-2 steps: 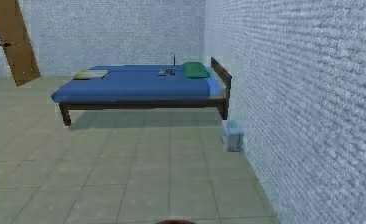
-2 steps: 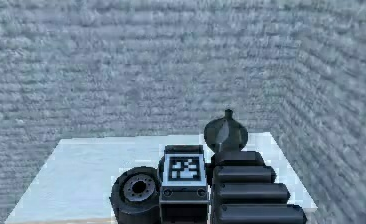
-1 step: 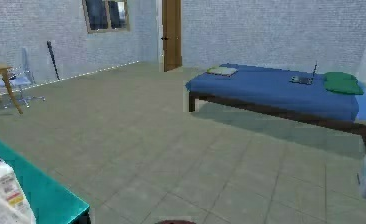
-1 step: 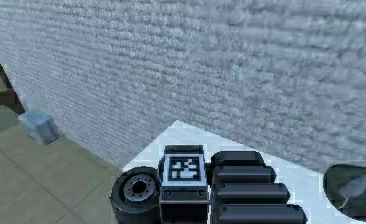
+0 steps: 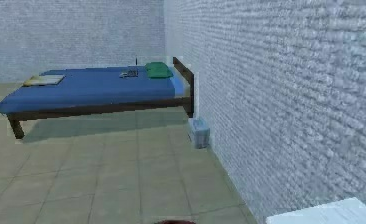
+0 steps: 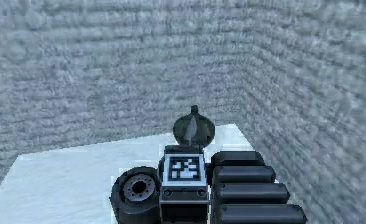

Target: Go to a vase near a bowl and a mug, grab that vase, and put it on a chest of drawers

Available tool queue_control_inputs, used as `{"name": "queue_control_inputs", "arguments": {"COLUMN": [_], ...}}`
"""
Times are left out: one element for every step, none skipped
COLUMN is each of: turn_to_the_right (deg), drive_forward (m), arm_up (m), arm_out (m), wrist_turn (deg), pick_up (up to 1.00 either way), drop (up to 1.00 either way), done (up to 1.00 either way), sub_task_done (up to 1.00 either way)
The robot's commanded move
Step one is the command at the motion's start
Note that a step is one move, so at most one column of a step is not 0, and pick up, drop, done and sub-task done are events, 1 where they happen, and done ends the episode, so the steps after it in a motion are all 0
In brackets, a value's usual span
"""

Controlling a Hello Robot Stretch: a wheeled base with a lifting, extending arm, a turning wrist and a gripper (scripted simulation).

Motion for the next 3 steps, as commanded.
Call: {"name": "queue_control_inputs", "arguments": {"turn_to_the_right": [15.0, 3.0, 0.0], "drive_forward": [0.00, 0.00, 0.25], "arm_up": [0.00, 0.00, 0.00], "arm_out": [0.00, 0.00, 0.00], "wrist_turn": [0.0, 0.0, 0.0], "pick_up": [0.00, 0.00, 0.00], "drop": [0.00, 0.00, 0.00], "done": [0.00, 0.00, 0.00], "sub_task_done": [0.00, 0.00, 0.00]}}
